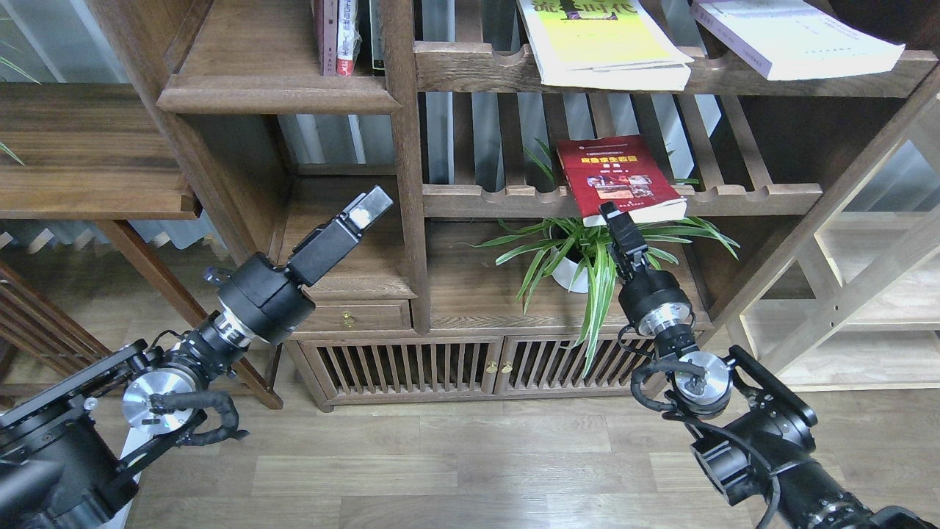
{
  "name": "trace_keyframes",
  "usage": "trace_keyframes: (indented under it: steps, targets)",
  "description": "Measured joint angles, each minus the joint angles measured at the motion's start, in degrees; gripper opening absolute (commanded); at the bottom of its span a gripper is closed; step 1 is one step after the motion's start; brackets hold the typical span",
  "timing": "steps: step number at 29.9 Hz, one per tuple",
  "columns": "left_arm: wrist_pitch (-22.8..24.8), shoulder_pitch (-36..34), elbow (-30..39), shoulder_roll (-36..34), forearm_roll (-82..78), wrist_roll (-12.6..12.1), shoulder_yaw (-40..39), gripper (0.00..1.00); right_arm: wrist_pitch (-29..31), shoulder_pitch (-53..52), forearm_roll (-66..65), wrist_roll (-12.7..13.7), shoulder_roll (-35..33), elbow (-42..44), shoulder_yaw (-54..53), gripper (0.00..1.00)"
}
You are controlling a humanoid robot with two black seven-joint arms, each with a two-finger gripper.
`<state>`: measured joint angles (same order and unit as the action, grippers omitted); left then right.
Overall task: Organize books on shelf
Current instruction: 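Move the right gripper up toward the red book on the middle shelf, then grasp the bottom edge of the red book with the right gripper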
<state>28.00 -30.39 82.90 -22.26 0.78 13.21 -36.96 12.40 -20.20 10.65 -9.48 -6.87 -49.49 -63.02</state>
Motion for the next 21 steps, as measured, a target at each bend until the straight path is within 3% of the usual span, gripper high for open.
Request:
trace_keyframes:
  steps: [12,21]
  targets:
    - [0.0,-0.1,-3.4,1.1,-5.9,-0.1,1.3,0.99,-0.1,-2.4,0.4,2.2,0.7,3.2,-0.3,1.0]
    - [0.0,0.1,-3.5,1.3,-6.0,0.0,1.3,0.99,-0.1,-6.7,1.0,2.4,1.3,7.3,-0.7,1.0]
